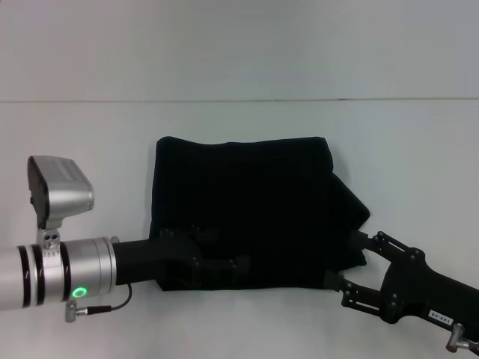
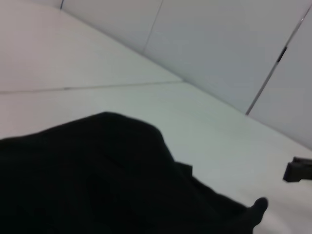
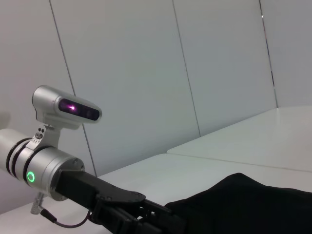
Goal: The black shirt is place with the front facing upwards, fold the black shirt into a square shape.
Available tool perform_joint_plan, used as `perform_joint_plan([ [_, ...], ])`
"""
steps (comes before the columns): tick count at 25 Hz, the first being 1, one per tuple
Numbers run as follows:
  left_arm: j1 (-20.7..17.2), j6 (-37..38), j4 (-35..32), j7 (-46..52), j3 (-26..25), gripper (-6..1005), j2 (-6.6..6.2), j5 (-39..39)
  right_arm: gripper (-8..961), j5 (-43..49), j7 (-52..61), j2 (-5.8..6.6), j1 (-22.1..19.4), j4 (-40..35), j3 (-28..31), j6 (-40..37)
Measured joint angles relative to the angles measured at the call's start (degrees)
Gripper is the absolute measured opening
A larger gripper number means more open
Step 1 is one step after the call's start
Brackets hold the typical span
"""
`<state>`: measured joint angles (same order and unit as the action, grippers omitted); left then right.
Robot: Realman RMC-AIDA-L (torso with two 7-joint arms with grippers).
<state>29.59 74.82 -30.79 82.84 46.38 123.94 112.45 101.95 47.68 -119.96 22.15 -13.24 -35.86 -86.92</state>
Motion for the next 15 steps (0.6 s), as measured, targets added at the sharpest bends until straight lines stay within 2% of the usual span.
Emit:
perform_joint_plan([
  [4, -0.39, 1.19, -0.07, -0.01, 0.12, 937, 0.03, -0.01, 929, 0.00, -0.02, 0.04, -0.14, -0.10, 0.00, -0.05],
  [8, -1.93, 8.46, -3.14, -1.68, -1.45, 937, 0.00, -0.53, 929, -0.01, -0.13, 0.10, -0.32, -0.42, 0.00, -0.50],
  [12, -5.06, 14.66, -8.44, -4.80, -3.45, 937, -0.02, -1.08, 929, 0.11, -3.39, 0.16, -0.43, -0.43, -0.11, -2.36],
  [15, -7.83, 16.05, -9.89, -10.99, -4.48, 938, 0.03, -1.23, 929, 0.39, -9.34, -0.11, -0.62, 0.85, -0.46, -2.39],
])
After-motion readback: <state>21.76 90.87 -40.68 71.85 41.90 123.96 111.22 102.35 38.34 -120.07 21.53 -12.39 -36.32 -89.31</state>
